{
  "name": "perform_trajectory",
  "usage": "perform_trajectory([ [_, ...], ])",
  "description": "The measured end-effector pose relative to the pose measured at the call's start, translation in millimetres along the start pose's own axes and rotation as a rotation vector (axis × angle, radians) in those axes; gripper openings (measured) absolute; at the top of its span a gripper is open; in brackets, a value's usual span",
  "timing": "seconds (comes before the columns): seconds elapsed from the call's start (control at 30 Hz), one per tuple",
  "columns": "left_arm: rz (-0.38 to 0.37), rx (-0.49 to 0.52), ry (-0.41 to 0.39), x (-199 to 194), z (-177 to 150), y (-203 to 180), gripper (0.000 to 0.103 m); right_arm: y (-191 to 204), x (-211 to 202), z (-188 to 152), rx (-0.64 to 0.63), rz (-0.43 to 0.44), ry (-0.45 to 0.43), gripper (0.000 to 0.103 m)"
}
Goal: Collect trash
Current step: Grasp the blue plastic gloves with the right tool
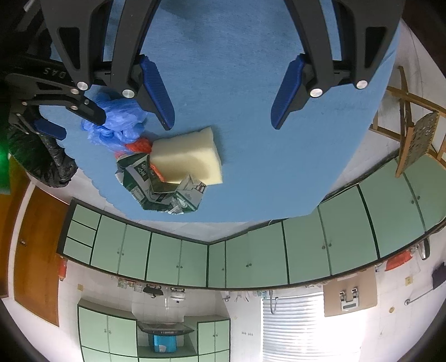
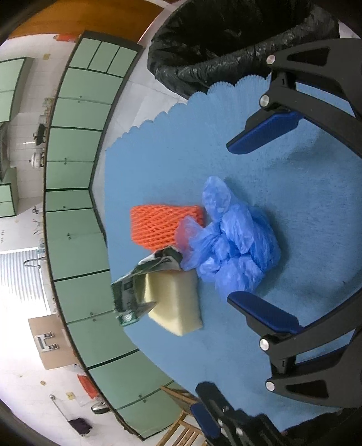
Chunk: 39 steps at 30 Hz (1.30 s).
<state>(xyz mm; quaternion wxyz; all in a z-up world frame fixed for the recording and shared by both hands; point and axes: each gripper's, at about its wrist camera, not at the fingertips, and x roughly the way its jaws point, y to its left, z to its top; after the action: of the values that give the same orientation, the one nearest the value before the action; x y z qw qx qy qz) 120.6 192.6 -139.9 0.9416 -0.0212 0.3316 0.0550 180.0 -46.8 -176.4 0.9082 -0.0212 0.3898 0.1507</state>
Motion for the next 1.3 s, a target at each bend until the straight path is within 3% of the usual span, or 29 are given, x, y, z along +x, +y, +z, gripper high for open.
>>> perform_trajectory([
  [0.17, 0.004, -0.002, 0.011, 5, -2, 3, 0.070, 0, 9, -4, 0.001, 0.018, 0.028, 0.093],
  [0.27, 0.004, -0.004, 0.016, 6, -2, 3, 0.070, 2, 15, -5, -0.004, 0.073, 0.060, 0.076],
  [0.43, 0.000, -0.001, 0.018, 6, -3, 1, 0.070, 11, 13, -6, -0.033, 0.171, 0.088, 0.038],
  [0.53, -0.004, 0.002, 0.017, 5, -1, -1, 0.070, 12, 7, -7, -0.039, 0.195, 0.088, 0.028],
  [0.8, -0.024, 0.014, 0.004, 0, 1, -15, 0.070, -7, -20, -8, -0.004, 0.207, 0.054, 0.023],
  [1.3, -0.104, 0.044, -0.026, -1, 12, -70, 0.070, -67, -43, 7, 0.030, 0.118, -0.009, 0.023],
])
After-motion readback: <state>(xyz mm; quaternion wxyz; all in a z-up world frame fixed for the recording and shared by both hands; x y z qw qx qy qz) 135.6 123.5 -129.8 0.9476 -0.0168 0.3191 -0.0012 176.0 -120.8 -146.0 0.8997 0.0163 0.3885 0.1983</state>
